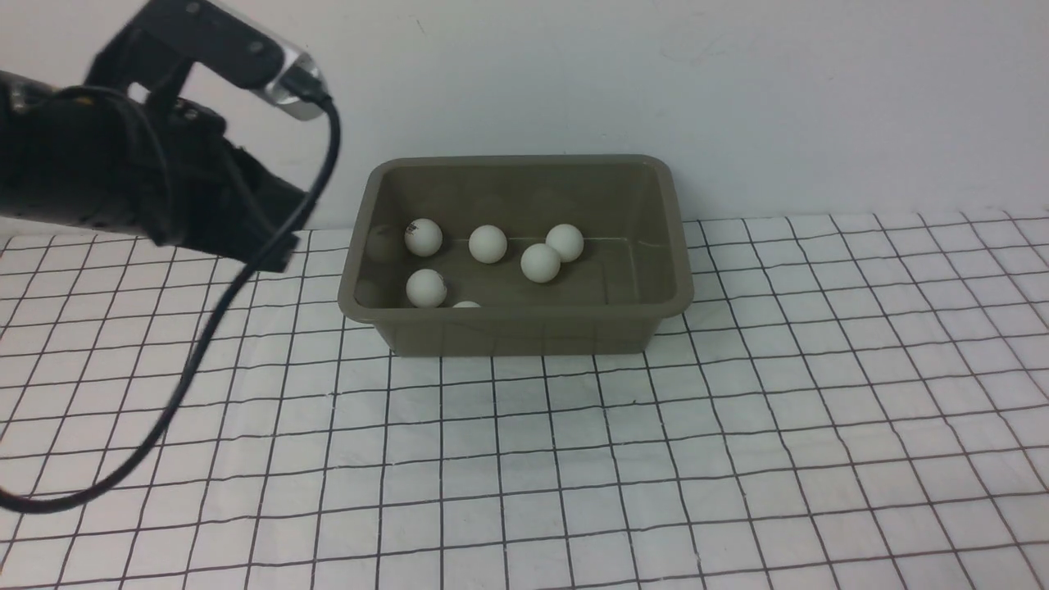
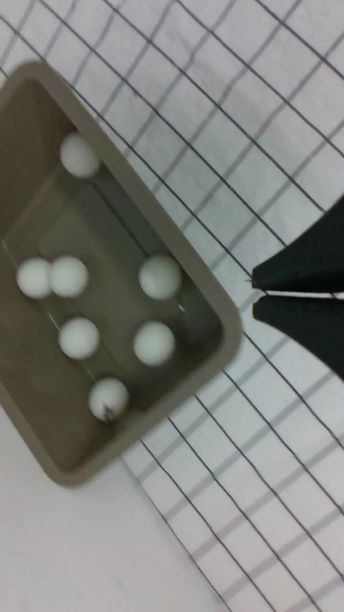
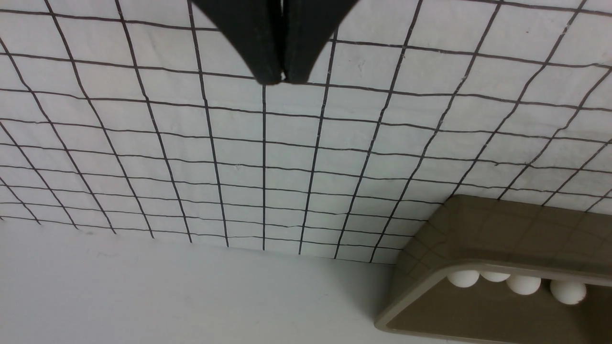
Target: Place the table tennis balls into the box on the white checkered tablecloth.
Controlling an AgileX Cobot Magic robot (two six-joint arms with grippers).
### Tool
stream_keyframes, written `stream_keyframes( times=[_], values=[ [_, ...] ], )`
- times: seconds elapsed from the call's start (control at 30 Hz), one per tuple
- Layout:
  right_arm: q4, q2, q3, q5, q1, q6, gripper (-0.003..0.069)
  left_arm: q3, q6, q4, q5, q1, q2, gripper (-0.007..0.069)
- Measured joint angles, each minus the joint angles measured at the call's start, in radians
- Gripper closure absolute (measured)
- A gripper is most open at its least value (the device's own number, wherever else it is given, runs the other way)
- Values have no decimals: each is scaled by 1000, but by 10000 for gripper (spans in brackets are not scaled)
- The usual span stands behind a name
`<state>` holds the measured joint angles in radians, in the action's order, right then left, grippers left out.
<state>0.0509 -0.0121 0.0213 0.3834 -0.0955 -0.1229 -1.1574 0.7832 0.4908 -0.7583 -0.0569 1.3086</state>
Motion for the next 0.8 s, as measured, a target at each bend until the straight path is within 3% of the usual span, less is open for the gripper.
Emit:
stream_keyframes(
  times=[0.33,0.4,0.67,0.8],
  values=[
    [0,0,0,0,0,0,673,10,-452,-441,-199,93,-234,629],
    [0,0,0,0,0,0,673,43,-497,-491,-213,93,-310,629],
    [0,0,0,0,0,0,673,305,-524,-476,-110,112,-636,629],
    [0,0,0,0,0,0,673,557,-524,-412,55,217,-849,629]
  ],
)
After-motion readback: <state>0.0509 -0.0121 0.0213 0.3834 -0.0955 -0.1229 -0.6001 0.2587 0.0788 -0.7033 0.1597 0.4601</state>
